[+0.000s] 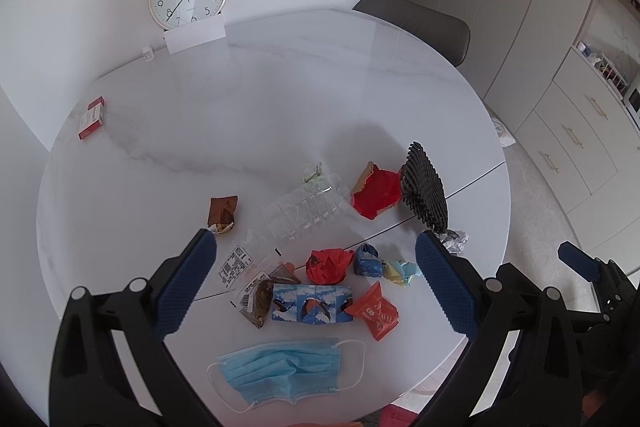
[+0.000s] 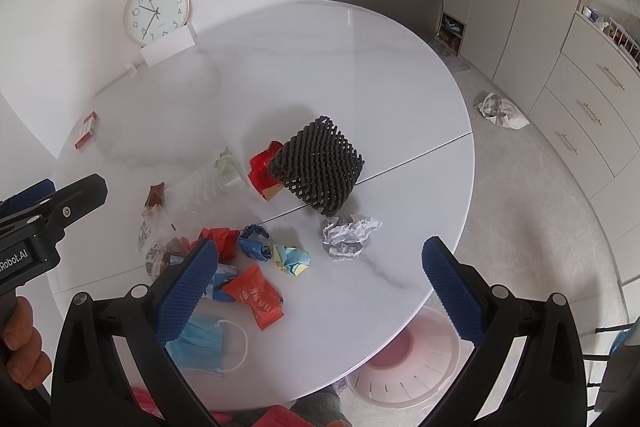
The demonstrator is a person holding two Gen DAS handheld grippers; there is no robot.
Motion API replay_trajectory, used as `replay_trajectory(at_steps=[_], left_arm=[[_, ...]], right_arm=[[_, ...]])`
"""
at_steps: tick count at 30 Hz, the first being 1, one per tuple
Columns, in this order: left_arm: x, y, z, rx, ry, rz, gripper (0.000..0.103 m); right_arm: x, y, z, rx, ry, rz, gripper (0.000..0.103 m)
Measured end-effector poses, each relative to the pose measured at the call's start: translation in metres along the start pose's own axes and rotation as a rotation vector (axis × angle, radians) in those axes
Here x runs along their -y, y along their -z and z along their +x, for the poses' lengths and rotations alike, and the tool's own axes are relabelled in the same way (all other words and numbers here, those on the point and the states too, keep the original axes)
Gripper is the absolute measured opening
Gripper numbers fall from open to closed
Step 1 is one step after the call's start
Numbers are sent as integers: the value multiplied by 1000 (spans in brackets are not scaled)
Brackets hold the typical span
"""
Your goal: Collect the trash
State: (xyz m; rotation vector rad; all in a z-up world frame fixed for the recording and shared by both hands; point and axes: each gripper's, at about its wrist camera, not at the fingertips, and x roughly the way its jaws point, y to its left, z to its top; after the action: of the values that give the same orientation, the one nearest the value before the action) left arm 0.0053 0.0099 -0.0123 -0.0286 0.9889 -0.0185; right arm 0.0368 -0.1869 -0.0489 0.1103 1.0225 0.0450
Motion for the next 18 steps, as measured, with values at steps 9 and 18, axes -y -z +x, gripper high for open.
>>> replay_trajectory(at_steps=[9,18], left_arm=[[1,1,1,-2,-1,0,95],[1,2,1,-4,-3,0,95]], right_arm=[[0,2,0,-1,-1,-1,101],[0,3,1,-5,-1,0,101]])
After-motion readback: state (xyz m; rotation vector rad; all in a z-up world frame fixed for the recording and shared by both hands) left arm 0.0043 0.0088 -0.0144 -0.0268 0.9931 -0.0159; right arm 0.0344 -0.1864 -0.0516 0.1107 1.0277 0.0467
